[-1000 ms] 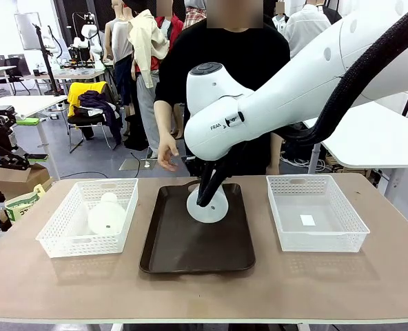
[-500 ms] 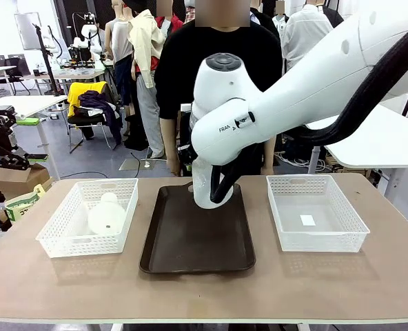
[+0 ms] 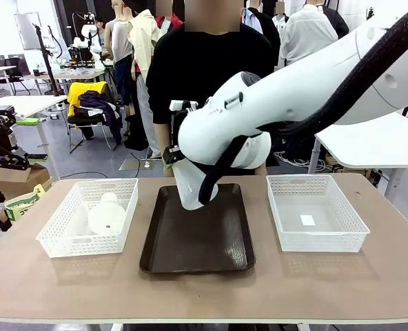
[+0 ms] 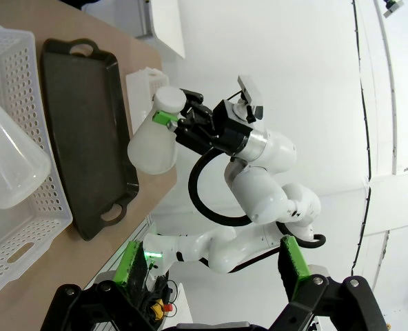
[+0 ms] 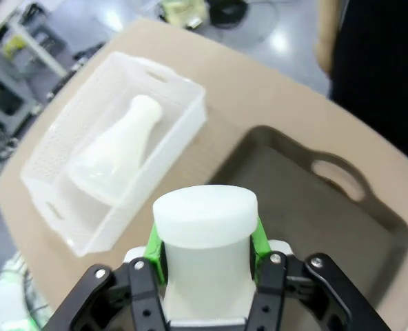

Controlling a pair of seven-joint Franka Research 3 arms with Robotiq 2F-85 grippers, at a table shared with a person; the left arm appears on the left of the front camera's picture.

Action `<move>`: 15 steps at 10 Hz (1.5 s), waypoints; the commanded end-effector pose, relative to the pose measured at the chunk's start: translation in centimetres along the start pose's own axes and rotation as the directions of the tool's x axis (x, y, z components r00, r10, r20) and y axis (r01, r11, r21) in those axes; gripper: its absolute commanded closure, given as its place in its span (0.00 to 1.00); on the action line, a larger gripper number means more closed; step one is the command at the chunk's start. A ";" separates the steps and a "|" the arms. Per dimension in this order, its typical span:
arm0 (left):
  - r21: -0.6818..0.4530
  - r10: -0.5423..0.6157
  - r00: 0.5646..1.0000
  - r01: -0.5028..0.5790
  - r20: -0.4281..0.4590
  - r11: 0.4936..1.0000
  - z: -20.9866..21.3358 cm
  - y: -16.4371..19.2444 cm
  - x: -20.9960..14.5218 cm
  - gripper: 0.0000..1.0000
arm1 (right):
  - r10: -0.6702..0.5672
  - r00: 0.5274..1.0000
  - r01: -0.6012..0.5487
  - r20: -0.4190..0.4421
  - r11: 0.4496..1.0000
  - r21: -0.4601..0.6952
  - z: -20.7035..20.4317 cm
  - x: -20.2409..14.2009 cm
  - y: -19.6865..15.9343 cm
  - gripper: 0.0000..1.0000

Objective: Prepare the laboratory tools.
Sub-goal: Place the picked Big flask upright in the Handle tray as instructed by the person.

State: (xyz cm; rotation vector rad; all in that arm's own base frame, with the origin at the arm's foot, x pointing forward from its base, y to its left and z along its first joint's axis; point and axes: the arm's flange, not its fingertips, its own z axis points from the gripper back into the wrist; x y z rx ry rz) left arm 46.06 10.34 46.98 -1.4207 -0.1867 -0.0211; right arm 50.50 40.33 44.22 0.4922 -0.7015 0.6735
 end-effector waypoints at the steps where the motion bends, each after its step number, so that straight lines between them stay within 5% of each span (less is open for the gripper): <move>1: -0.002 -0.004 1.000 0.004 0.002 1.000 0.1 -0.2 0.0 0.00 | 0.064 0.998 -0.066 0.023 0.993 0.095 2.3 -1.4 -3.8 1.00; 2: -0.002 -0.004 1.000 0.004 0.002 1.000 0.1 -0.2 0.0 0.00 | 0.014 1.000 -0.015 0.022 0.997 0.077 2.1 -1.2 -4.1 1.00; 3: -0.002 -0.004 1.000 0.004 0.002 1.000 0.1 -0.2 0.0 0.00 | 0.039 0.999 -0.039 0.015 0.998 0.041 0.0 0.3 -0.3 1.00; 7: -0.002 -0.004 1.000 0.004 0.002 1.000 0.1 -0.2 0.0 0.00 | 0.047 0.999 -0.048 0.018 0.997 0.061 0.1 0.2 -1.1 1.00; 8: -0.002 -0.004 1.000 0.004 0.002 1.000 0.1 -0.2 0.0 0.00 | 0.141 0.988 -0.146 0.063 0.985 0.093 -0.8 -0.4 -1.6 1.00; 11: -0.002 -0.004 1.000 0.004 0.002 1.000 0.1 -0.2 0.0 0.00 | 0.373 0.908 -0.417 0.192 0.847 0.329 -2.4 -2.7 -4.6 1.00; 13: -0.002 -0.004 1.000 0.004 0.002 1.000 0.1 -0.2 0.0 0.00 | 0.460 0.824 -0.557 0.330 0.766 0.323 -3.4 -3.4 -6.0 1.00; 15: -0.002 -0.004 1.000 0.004 0.002 1.000 0.1 -0.2 0.0 0.00 | 0.420 0.792 -0.583 0.444 0.735 0.345 -3.8 -3.8 -7.3 1.00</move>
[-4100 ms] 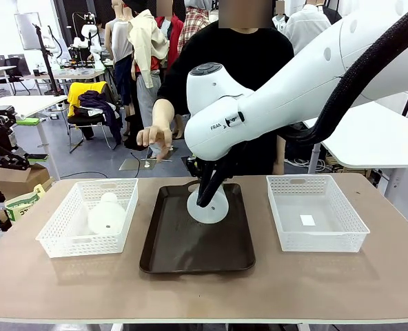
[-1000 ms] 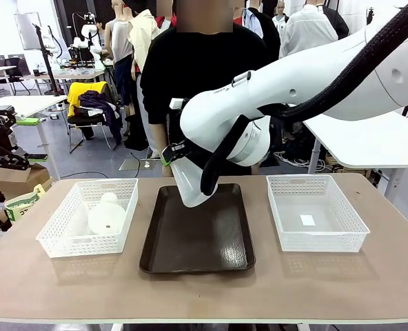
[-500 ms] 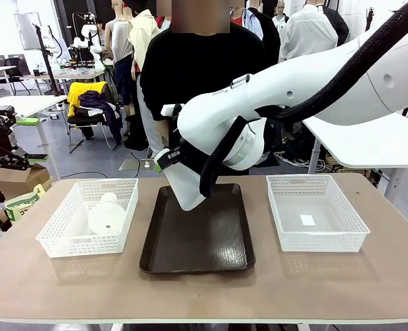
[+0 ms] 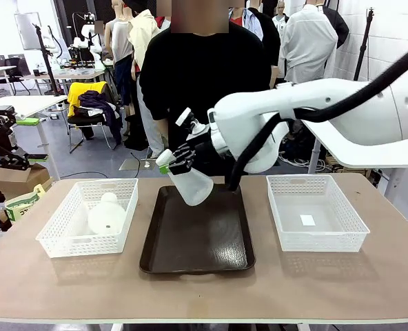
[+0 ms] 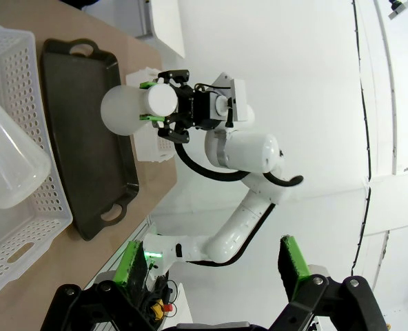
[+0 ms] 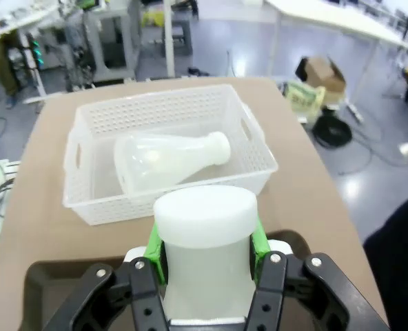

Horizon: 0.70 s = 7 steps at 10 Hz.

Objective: Prepare the laboratory tools.
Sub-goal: Place the picked Big flask upright in the Handle tray as instructed by the person.

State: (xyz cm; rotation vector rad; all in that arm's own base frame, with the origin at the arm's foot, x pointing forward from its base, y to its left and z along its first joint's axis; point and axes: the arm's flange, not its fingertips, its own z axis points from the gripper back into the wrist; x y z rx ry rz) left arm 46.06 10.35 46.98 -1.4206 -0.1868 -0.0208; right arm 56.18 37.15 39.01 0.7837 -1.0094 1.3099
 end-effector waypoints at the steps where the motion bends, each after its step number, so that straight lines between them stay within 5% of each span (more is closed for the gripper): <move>1: -0.002 -0.004 1.000 0.004 0.002 1.000 0.1 -0.2 0.0 0.00 | -0.009 0.994 -0.001 0.113 0.996 0.089 0.6 -2.1 0.9 1.00; 3: -0.002 -0.004 1.000 0.004 0.002 1.000 0.1 -0.2 0.0 0.00 | -0.047 0.987 0.035 0.153 0.996 0.077 0.4 -2.7 0.2 1.00; 4: -0.002 -0.004 1.000 0.004 0.002 1.000 0.1 -0.2 0.0 0.00 | -0.199 0.974 0.202 0.109 0.979 -0.012 0.3 -2.5 -0.3 1.00; 5: -0.002 -0.004 1.000 0.004 0.002 1.000 0.1 -0.2 0.0 0.00 | -0.013 0.992 0.005 0.125 0.998 0.063 0.1 -2.6 -0.3 1.00; 7: -0.002 -0.004 1.000 0.004 0.002 1.000 0.1 -0.2 0.0 0.00 | -0.078 0.989 0.072 0.125 0.996 0.047 0.0 -3.3 -0.6 1.00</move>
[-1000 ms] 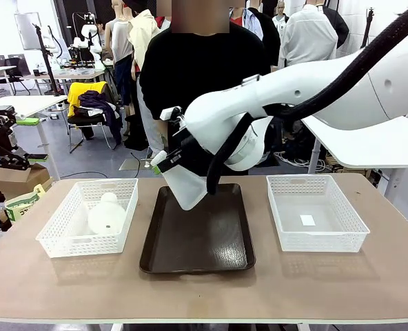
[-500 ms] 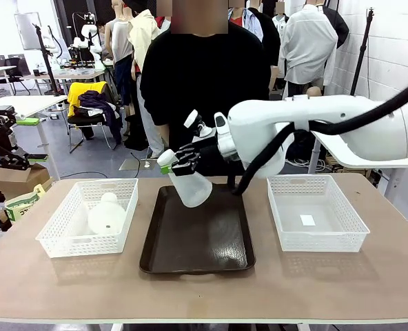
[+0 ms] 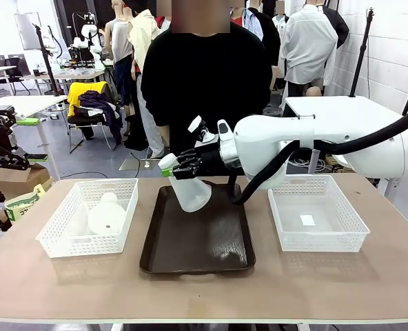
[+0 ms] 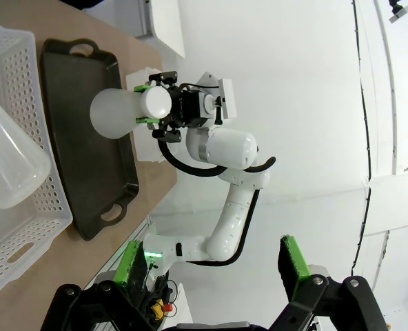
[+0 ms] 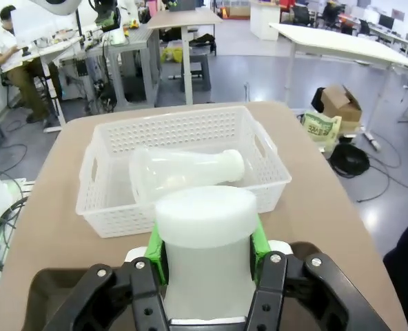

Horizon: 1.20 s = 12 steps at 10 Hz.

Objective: Prepare the laboratory tools.
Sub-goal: Place the picked Big flask upright in the Handle tray as instructed by the person.

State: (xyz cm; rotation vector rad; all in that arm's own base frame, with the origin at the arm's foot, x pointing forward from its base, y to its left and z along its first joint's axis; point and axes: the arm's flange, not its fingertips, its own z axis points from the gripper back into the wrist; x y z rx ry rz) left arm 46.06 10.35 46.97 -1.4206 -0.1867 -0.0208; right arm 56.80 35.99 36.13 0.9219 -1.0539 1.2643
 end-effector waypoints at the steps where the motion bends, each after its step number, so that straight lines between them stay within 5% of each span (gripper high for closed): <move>1: -0.002 -0.004 1.000 0.004 0.002 1.000 0.1 -0.2 0.0 0.00 | 0.020 1.000 -0.020 0.014 1.000 0.010 0.0 -0.1 -0.3 1.00; 6: -0.002 -0.004 1.000 0.004 0.002 1.000 0.1 -0.2 0.0 0.00 | 0.022 0.974 -0.033 0.225 0.998 0.046 -0.1 -2.2 -2.1 1.00; 12: -0.002 -0.004 1.000 0.004 0.002 1.000 0.1 -0.2 0.0 0.00 | -0.036 0.975 0.037 0.221 0.999 0.001 -1.5 -4.2 -3.6 1.00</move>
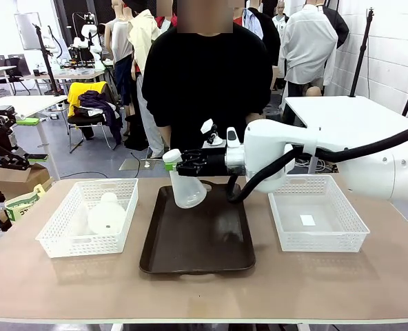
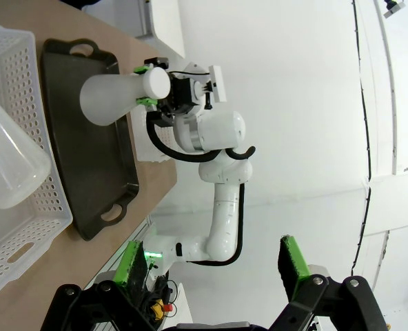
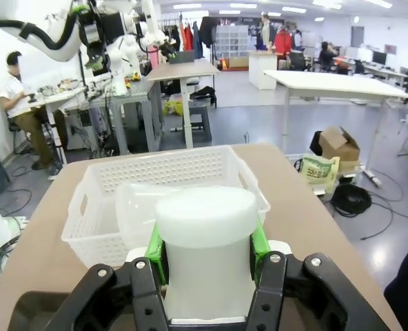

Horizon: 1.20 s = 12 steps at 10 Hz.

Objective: Prepare the laboratory tools.
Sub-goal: Place the picked Big flask upright in the Handle tray as instructed by the person.

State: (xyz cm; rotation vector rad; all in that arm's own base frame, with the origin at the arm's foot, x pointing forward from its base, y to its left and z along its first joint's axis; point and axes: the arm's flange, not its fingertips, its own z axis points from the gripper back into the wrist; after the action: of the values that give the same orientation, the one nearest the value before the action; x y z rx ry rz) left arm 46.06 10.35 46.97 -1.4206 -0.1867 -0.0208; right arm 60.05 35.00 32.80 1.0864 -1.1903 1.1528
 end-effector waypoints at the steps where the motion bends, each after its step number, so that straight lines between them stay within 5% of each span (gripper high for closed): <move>1: -0.002 -0.004 1.000 0.004 0.002 1.000 0.1 -0.2 0.0 0.00 | 0.006 1.000 -0.006 0.010 1.000 -0.002 -1.3 -1.3 -0.7 1.00; 5: -0.002 -0.004 1.000 0.004 0.002 1.000 0.1 -0.2 0.0 0.00 | -0.010 1.000 0.010 0.000 1.000 -0.004 -1.5 -2.3 -1.0 1.00; 6: -0.002 -0.004 1.000 0.004 0.002 1.000 0.1 -0.2 0.0 0.00 | -0.015 1.000 0.015 0.001 1.000 -0.005 -1.4 -2.5 -1.1 0.92; 10: -0.002 -0.004 1.000 0.004 0.002 1.000 0.1 -0.2 0.0 0.00 | -0.015 1.000 0.015 -0.014 1.000 -0.022 -0.9 -2.8 -0.8 0.14; 11: -0.002 -0.004 1.000 0.004 0.002 1.000 0.1 -0.2 0.0 0.00 | -0.017 0.999 0.016 -0.030 0.999 -0.032 -0.9 -2.8 -0.7 0.00; 12: -0.002 -0.004 1.000 0.004 0.002 1.000 0.1 -0.2 0.0 0.00 | -0.024 0.999 0.022 -0.049 0.999 -0.045 -0.7 -2.8 -0.7 0.00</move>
State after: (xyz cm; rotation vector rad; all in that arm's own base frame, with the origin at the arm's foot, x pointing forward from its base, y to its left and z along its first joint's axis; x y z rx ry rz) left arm 46.06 10.35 46.97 -1.4206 -0.1867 -0.0208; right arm 60.91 35.39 30.01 1.0618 -1.1554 1.1311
